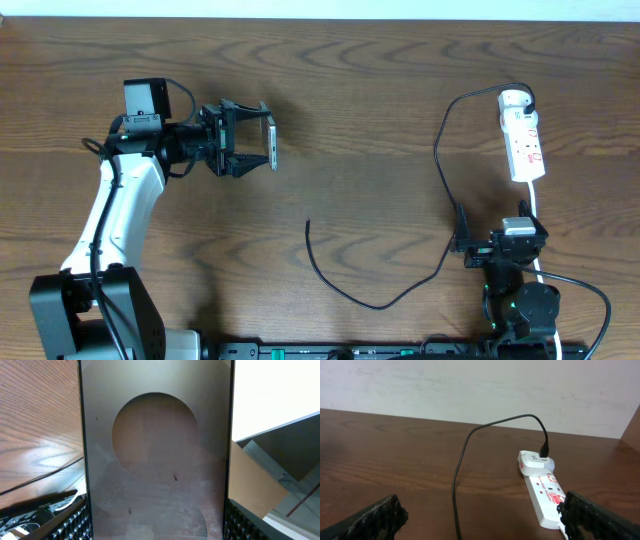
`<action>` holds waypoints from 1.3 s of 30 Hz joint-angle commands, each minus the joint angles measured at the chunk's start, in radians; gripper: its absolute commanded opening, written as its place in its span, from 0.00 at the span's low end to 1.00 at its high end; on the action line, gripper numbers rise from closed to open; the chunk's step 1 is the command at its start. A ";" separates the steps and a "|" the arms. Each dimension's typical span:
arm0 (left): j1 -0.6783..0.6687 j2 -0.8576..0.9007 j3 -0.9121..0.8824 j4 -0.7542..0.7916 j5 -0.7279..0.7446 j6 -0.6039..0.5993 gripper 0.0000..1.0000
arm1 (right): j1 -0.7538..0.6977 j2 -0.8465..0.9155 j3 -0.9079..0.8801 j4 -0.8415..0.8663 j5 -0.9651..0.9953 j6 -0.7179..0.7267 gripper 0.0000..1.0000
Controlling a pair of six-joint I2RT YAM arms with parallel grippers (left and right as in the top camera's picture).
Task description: Plug charger to phone and switch on socket
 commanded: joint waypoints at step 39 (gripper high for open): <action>-0.023 -0.033 0.014 -0.124 -0.457 0.082 0.07 | -0.008 0.001 0.002 0.195 -0.058 0.618 0.99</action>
